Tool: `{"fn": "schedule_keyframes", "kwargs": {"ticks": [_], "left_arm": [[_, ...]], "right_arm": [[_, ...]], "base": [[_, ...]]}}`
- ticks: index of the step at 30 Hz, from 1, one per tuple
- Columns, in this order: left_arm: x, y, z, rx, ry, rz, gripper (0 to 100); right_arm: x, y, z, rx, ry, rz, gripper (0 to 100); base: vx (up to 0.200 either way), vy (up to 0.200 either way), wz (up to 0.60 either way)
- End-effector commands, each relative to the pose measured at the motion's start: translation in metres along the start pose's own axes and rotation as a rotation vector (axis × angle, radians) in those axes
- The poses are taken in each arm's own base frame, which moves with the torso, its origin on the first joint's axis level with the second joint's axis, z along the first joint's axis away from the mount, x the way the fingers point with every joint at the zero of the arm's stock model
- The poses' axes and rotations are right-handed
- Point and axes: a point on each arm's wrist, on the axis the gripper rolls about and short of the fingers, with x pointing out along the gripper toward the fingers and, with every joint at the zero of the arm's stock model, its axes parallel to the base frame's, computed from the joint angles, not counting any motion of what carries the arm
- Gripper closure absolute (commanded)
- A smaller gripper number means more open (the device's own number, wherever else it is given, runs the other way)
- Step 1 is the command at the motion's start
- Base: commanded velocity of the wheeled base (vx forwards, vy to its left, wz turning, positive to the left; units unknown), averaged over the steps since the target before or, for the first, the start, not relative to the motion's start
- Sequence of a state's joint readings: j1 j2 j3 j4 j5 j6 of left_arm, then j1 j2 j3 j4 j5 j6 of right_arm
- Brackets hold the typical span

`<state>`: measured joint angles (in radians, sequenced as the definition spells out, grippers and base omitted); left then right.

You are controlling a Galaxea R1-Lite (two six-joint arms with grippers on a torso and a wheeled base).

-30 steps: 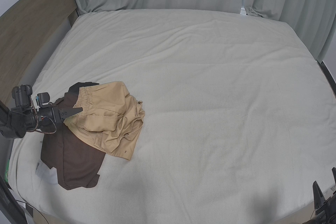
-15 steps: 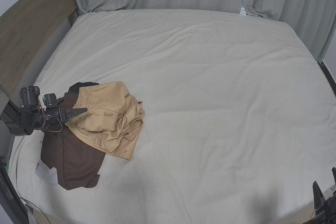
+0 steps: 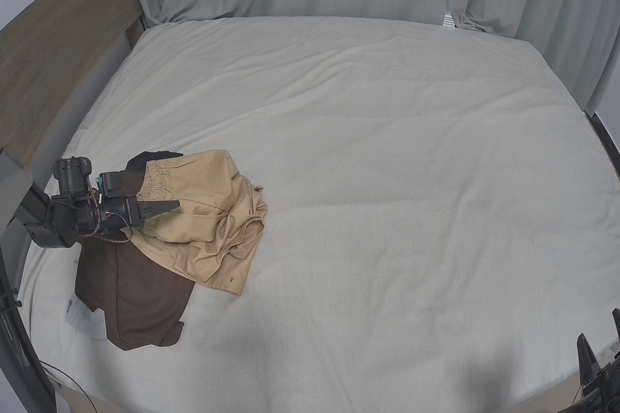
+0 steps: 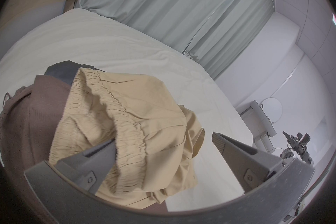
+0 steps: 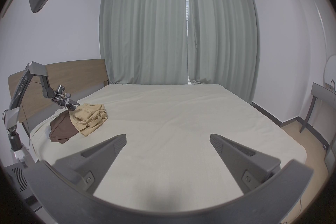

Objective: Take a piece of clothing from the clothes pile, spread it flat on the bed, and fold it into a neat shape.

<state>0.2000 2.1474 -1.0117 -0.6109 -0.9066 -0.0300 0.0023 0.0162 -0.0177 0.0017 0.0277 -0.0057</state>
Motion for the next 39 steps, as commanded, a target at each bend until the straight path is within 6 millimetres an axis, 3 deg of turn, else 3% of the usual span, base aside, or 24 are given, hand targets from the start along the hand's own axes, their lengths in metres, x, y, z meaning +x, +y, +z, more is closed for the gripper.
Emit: {"fn": "schedule_keyframes", "kwargs": {"ticks": [1, 18, 19, 31, 39], "left_arm": [[0.005, -0.005, -0.001, 0.003, 0.010, -0.016, 0], [0.019, -0.008, -0.009, 0.004, 0.035, -0.023, 0], [0.020, -0.007, -0.009, 0.010, 0.029, -0.020, 100], [0.022, -0.006, -0.008, 0.016, 0.022, -0.028, 100], [0.005, -0.037, 0.011, 0.061, -0.014, -0.045, 100]], "right_arm": [[0.000, 0.000, -0.005, 0.000, 0.001, 0.002, 0], [0.000, 0.000, -0.005, 0.000, 0.001, 0.004, 0], [0.000, 0.000, -0.005, 0.000, 0.001, 0.002, 0], [0.000, 0.000, -0.005, 0.000, 0.001, 0.004, 0], [0.000, 0.000, -0.005, 0.000, 0.000, 0.004, 0]], "base": [[0.000, 0.000, 0.00], [0.000, 0.000, 0.00], [0.000, 0.000, 0.00], [0.000, 0.000, 0.00], [0.000, 0.000, 0.00]]}}
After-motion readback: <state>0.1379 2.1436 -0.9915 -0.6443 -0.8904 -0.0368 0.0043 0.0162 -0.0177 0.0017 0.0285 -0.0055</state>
